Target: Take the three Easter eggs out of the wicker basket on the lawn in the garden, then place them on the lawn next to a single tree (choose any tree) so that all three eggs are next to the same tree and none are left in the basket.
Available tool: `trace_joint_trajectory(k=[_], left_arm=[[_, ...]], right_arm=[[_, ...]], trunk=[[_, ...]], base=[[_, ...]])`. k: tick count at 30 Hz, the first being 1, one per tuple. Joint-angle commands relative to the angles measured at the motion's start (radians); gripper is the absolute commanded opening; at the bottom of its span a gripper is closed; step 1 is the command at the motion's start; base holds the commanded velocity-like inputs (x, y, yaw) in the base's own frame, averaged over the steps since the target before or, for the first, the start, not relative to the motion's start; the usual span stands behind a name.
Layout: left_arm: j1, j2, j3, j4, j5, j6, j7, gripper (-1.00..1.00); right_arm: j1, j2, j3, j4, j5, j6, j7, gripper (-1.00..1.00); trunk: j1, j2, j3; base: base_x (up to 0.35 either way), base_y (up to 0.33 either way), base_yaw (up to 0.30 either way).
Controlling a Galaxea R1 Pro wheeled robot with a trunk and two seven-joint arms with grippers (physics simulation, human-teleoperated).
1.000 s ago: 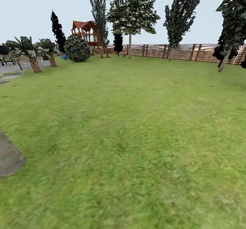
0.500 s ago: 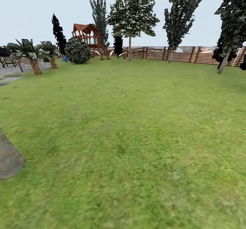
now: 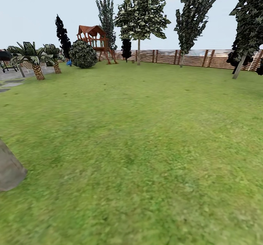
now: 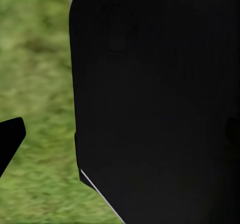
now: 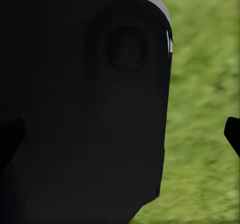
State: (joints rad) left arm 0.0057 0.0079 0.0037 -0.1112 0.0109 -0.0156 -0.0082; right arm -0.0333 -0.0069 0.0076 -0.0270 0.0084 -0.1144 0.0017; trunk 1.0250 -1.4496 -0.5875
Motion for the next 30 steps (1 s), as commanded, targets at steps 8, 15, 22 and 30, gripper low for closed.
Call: trace_joint_trajectory(k=[8,15,22,30], left_arm=[[0.000,-0.003,0.004,0.001,0.001,0.000,-0.001,1.00],[0.000,-0.003,0.004,0.002,0.001,0.000,-0.001,1.00],[0.000,-0.003,0.004,0.002,0.001,0.000,-0.001,1.00],[0.000,-0.003,0.004,0.002,0.002,0.000,0.000,1.00]], right_arm=[[0.000,-0.001,0.000,0.001,0.001,-0.004,0.000,1.00],[0.000,0.000,-0.001,0.001,0.001,-0.004,-0.002,1.00],[0.000,-0.001,-0.001,0.001,0.001,-0.004,-0.003,1.00],[0.000,-0.001,-0.001,0.000,0.001,-0.004,-0.003,1.00]], trunk=[[0.000,0.000,-0.001],[0.000,0.000,-0.001],[0.000,0.000,-0.001],[0.000,0.000,-0.001]], base=[[0.071,0.000,0.000],[0.309,0.000,0.000],[0.327,0.000,0.000],[0.327,0.000,0.000]])
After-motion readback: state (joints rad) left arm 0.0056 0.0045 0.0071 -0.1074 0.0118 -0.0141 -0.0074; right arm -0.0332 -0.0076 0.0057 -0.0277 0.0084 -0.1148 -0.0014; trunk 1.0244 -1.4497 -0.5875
